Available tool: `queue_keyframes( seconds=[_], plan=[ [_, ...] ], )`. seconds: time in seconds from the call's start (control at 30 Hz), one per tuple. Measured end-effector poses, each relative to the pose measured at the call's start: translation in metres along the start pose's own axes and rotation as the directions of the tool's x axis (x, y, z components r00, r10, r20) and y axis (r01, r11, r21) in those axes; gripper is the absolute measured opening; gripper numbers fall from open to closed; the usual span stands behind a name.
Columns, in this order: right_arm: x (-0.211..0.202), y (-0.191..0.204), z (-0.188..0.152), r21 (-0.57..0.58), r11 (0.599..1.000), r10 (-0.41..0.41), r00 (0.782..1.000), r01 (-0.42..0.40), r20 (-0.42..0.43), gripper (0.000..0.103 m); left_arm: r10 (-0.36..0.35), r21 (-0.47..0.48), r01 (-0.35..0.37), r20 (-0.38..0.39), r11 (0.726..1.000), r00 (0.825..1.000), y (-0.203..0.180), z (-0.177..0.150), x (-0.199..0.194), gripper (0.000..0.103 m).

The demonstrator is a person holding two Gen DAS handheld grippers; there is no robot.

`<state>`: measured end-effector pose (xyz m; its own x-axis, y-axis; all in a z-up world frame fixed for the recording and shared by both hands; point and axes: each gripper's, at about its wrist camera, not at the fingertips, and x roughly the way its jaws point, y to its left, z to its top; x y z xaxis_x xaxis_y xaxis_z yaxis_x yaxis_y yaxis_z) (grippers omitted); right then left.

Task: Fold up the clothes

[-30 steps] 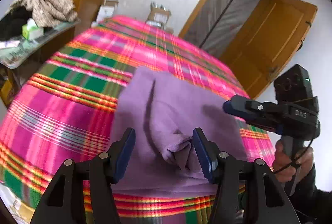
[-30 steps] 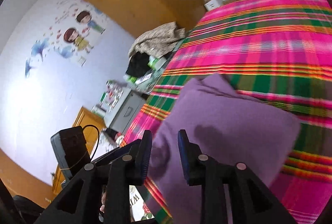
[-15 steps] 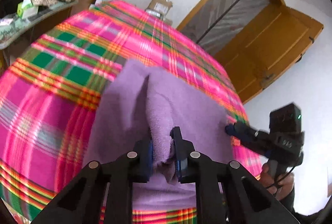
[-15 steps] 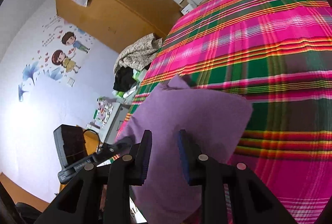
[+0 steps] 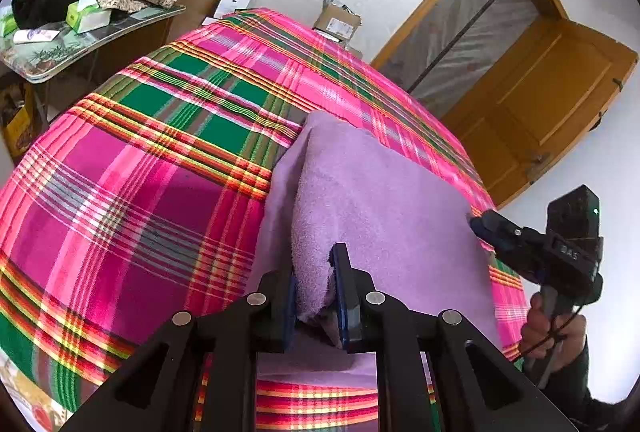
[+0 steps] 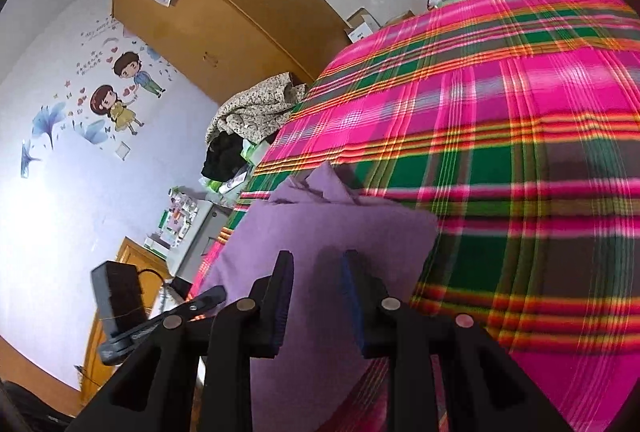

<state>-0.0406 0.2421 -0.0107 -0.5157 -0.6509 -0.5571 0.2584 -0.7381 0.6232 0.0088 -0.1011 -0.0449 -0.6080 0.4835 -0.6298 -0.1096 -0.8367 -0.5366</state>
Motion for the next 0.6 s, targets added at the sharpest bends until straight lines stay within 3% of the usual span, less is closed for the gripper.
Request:
queue_keyframes(
  seconds=[0.1,0.33,0.6],
  plan=[
    [0.018,-0.012,0.002,0.018,0.999,-0.051,0.998,0.051,-0.032,0.0,-0.008,-0.017,0.008,-0.008,1.0,1.0,0.008,-0.002,0.004,0.017],
    [0.022,-0.021,0.0,0.013,1.0,-0.016,0.999,0.016,-0.03,0.0,-0.024,-0.011,0.024,-0.009,1.0,1.0,0.01,0.0,0.005,0.017],
    [-0.008,0.017,-0.03,-0.101,0.993,0.057,0.998,-0.06,-0.041,0.004,0.004,0.06,-0.005,0.008,0.998,1.0,0.0,-0.001,-0.005,0.02]
  ],
)
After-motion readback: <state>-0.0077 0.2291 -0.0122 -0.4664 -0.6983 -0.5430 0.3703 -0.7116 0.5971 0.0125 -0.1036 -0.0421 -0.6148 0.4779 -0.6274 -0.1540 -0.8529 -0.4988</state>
